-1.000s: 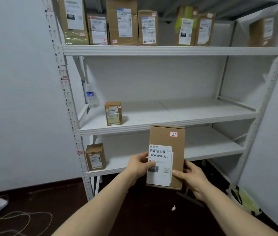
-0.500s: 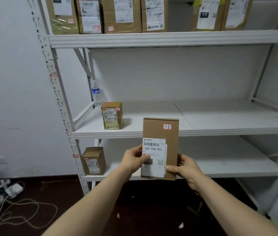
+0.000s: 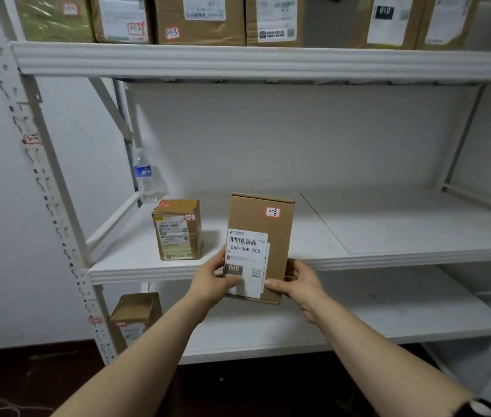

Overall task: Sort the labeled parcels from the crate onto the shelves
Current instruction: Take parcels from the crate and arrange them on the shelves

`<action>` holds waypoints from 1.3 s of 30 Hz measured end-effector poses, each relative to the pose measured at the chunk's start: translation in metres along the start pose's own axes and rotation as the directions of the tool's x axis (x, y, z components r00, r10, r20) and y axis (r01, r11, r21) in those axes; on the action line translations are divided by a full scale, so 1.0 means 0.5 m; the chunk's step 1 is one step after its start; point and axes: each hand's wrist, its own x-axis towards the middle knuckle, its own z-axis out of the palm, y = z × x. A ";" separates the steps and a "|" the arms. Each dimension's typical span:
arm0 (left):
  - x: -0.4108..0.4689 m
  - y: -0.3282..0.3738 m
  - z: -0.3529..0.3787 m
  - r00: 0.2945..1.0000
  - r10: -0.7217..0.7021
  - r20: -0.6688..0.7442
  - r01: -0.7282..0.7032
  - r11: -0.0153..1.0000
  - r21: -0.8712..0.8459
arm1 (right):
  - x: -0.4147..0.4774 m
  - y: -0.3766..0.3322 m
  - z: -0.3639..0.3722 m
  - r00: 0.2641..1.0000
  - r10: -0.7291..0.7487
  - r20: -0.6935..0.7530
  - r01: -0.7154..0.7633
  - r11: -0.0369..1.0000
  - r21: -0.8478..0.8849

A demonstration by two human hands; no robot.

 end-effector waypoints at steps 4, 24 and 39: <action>0.082 -0.006 -0.009 0.998 0.055 0.043 -0.060 0.993 0.099 | 0.078 -0.019 0.018 0.996 -0.077 -0.040 0.076 0.996 -0.039; 0.311 -0.102 0.195 0.982 0.138 -0.126 -0.066 0.886 0.460 | 0.338 0.056 -0.102 0.995 -0.053 -0.085 0.010 0.898 -0.440; 0.333 -0.096 0.238 0.975 -0.073 -0.208 0.168 0.859 0.484 | 0.363 0.081 -0.132 0.986 -0.060 -0.157 -0.018 0.893 -0.451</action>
